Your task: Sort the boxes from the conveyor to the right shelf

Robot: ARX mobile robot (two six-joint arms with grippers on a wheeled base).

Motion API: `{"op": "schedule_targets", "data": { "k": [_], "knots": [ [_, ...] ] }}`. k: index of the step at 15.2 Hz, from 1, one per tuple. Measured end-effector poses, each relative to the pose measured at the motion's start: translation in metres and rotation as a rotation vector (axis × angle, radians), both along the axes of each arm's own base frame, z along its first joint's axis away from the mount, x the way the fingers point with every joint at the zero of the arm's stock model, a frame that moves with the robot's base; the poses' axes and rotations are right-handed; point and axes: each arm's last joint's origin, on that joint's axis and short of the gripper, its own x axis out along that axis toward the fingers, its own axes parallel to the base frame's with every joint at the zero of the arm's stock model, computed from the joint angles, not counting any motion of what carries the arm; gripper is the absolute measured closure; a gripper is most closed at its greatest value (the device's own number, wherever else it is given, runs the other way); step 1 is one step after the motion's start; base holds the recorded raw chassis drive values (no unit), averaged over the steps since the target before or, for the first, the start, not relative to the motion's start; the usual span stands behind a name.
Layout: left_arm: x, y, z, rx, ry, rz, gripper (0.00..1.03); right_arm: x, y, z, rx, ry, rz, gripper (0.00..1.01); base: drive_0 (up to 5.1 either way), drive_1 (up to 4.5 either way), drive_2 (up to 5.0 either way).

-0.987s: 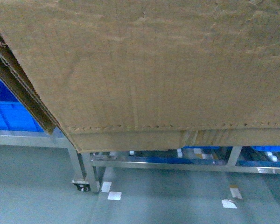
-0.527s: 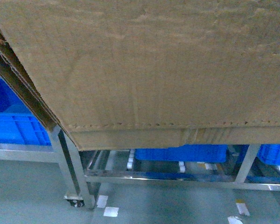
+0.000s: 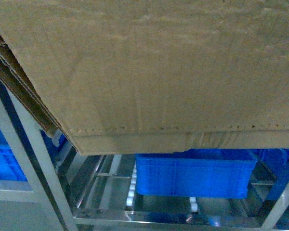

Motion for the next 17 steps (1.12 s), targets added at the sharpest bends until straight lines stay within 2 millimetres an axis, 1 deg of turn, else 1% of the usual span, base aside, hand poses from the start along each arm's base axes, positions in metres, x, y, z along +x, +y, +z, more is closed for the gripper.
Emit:
{"op": "schedule_targets", "data": {
  "k": [5,11,13,15,17],
  "knots": [
    [0.000,0.000,0.000,0.001,0.005,0.000,0.99,0.000,0.000,-0.001,0.000,0.004,0.000,0.98,-0.1,4.14,-4.3],
    [0.002,0.000,-0.003,0.001,0.011,-0.001,0.99,0.001,0.000,-0.002,-0.001,0.010,0.000,0.98,0.0,0.00,0.0],
    [0.004,0.000,-0.003,0.005,0.052,-0.002,0.99,0.002,0.000,-0.006,-0.003,0.050,0.010,0.98,0.0,0.00,0.0],
    [0.022,-0.003,-0.001,0.010,0.110,-0.012,0.99,0.015,0.002,-0.008,-0.002,0.098,0.016,0.98,0.0,0.00,0.0],
    [0.050,-0.010,0.005,0.030,0.125,-0.032,0.99,0.034,0.004,-0.012,-0.003,0.118,0.013,0.98,0.0,0.00,0.0]
  ]
}}
